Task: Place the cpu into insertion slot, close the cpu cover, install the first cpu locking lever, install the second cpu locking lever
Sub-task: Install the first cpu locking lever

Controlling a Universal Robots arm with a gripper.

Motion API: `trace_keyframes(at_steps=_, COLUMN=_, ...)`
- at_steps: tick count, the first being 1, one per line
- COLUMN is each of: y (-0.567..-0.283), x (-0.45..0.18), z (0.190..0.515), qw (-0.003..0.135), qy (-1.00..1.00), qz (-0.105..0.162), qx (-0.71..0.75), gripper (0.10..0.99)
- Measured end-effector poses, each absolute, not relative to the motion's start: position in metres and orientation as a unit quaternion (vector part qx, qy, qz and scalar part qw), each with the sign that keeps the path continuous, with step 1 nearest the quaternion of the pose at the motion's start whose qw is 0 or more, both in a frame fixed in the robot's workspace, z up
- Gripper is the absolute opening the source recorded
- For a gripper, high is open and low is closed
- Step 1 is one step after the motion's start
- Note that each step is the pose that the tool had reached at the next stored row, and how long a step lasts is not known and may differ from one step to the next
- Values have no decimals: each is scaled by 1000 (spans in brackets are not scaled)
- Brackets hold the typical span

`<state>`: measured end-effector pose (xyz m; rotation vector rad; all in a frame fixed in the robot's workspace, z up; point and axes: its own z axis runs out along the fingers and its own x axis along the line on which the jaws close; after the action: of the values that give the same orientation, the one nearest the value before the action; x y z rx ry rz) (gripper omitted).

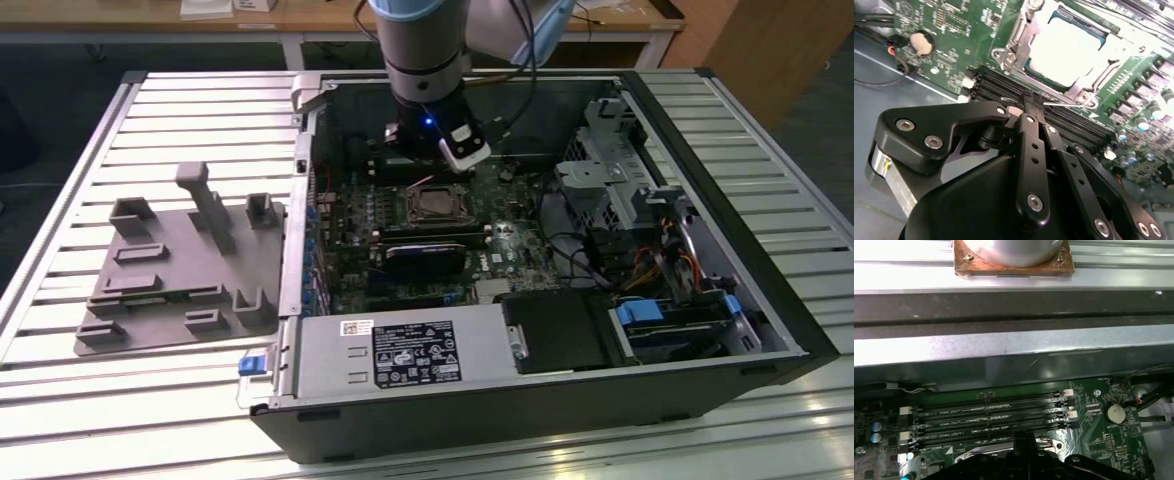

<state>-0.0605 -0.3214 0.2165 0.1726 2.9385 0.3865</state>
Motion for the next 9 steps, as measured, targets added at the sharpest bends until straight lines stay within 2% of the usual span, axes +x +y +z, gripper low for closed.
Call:
trace_keyframes(at_steps=4, y=-320, x=-62, z=215, qw=100, qy=985, qz=129, qx=58, gripper=102)
trace_keyframes(at_steps=9, y=-319, x=-64, z=212, qw=106, qy=984, qz=127, qx=71, gripper=102)
